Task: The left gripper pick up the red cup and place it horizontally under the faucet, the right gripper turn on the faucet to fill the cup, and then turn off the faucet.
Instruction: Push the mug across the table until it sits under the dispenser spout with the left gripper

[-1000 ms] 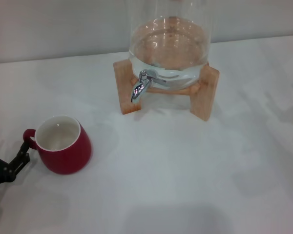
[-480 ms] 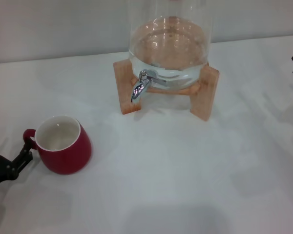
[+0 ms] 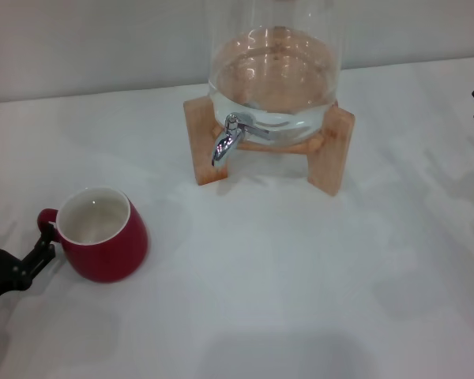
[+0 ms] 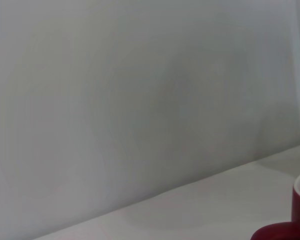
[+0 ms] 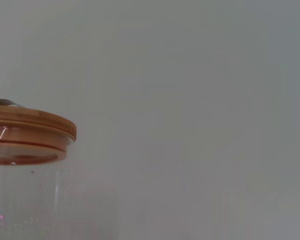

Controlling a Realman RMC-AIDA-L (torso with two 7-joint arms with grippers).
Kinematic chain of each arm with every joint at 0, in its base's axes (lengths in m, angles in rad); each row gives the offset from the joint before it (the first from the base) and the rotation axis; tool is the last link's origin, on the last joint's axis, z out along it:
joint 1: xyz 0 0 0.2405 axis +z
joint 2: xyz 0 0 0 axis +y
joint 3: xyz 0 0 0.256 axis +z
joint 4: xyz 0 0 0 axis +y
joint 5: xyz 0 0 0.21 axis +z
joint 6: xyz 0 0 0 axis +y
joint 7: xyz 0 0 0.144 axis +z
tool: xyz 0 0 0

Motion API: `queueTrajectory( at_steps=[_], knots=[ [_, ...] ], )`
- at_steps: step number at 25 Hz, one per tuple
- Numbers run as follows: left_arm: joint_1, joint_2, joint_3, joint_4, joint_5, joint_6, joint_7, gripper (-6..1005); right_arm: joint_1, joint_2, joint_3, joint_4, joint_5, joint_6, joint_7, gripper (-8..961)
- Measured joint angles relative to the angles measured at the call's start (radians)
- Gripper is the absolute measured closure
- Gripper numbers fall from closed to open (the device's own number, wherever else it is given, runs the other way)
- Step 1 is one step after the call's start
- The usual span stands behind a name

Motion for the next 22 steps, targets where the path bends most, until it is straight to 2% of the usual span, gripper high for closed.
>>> queueTrajectory(
  at_steps=[22],
  knots=[
    [-0.008,0.001,0.0,0.026,0.0,-0.036,0.0,136,0.0,0.0,0.0,-0.001,0.0,-0.001,0.0,83]
  ],
)
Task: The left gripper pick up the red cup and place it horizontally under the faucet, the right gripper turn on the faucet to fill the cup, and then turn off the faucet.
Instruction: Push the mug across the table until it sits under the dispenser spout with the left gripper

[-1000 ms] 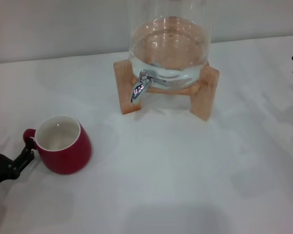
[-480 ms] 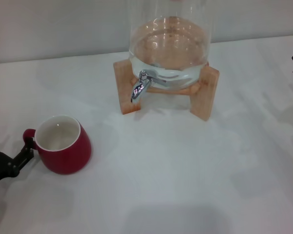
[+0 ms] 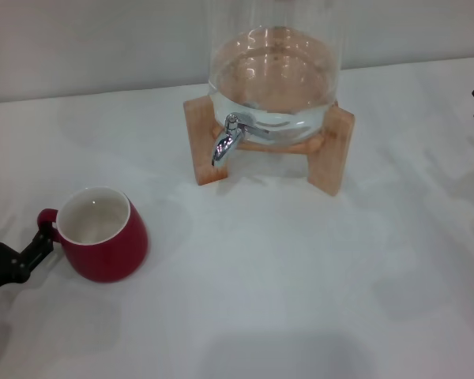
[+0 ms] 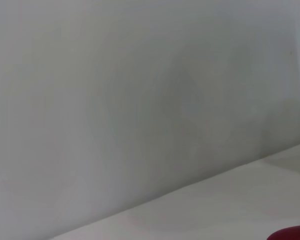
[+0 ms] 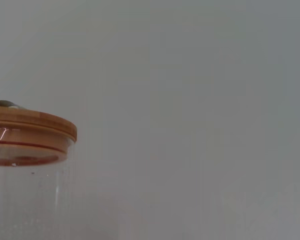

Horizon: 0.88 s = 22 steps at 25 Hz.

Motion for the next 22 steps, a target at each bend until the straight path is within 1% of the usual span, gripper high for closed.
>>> queueTrajectory(
  at_steps=[17,22],
  knots=[
    [-0.014,-0.002,0.0,0.002,0.0,-0.039,0.0,138,0.004,0.0,0.0,-0.001,0.0,-0.002,0.0,82],
    [-0.014,-0.002,0.0,0.002,0.0,-0.039,0.0,241,0.004,0.0,0.0,-0.001,0.0,-0.004,0.001,82]
  ],
)
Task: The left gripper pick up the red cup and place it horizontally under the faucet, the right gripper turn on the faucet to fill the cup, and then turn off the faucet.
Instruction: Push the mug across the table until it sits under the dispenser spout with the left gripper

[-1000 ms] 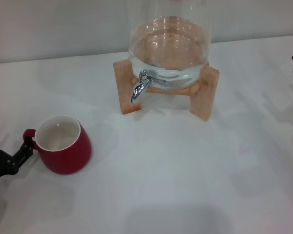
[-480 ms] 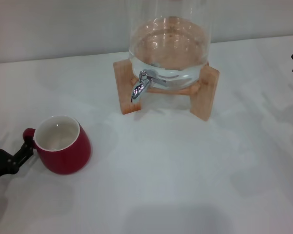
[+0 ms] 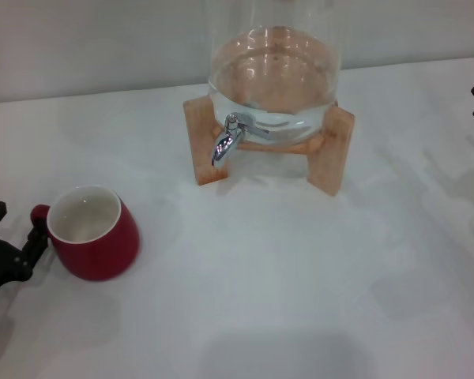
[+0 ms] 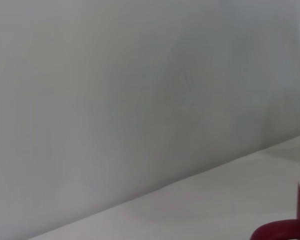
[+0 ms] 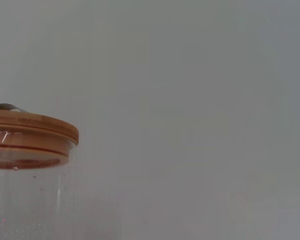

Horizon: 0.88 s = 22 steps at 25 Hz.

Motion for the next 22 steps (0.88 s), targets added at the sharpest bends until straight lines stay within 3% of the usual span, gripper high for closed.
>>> queueTrajectory(
  at_steps=[4,10,22],
  knots=[
    [0.0,-0.001,0.0,0.0,0.0,0.0,0.0,324,0.0,0.0,-0.001,0.0,0.0,0.0,0.003,82],
    [0.0,-0.001,0.0,0.0,0.0,0.0,0.0,571,-0.002,0.0,-0.001,0.003,0.0,-0.013,0.008,82],
    [0.0,-0.001,0.004,0.001,0.022,0.001,0.0,922,-0.004,0.0,-0.002,0.004,0.0,-0.019,0.01,82]
  ],
)
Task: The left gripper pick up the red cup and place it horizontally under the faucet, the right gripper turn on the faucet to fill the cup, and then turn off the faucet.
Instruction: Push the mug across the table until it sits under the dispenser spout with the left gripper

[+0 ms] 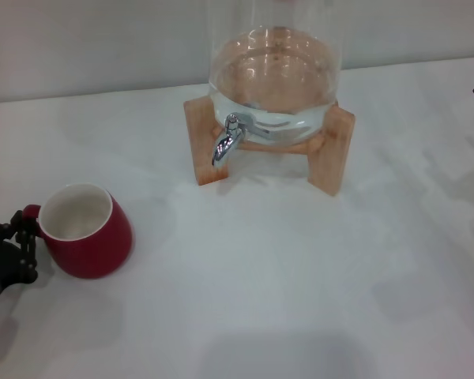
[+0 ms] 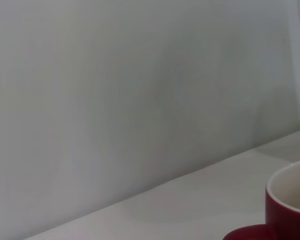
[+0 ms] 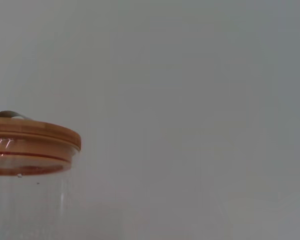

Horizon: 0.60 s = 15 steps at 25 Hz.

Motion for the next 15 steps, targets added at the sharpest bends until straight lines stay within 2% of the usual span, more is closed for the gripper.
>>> queueTrajectory(
  at_steps=[15],
  knots=[
    [-0.056,-0.005,0.009,-0.01,0.073,-0.001,-0.021,922,-0.001,0.0,-0.027,0.001,0.0,-0.012,0.016,82]
  ],
)
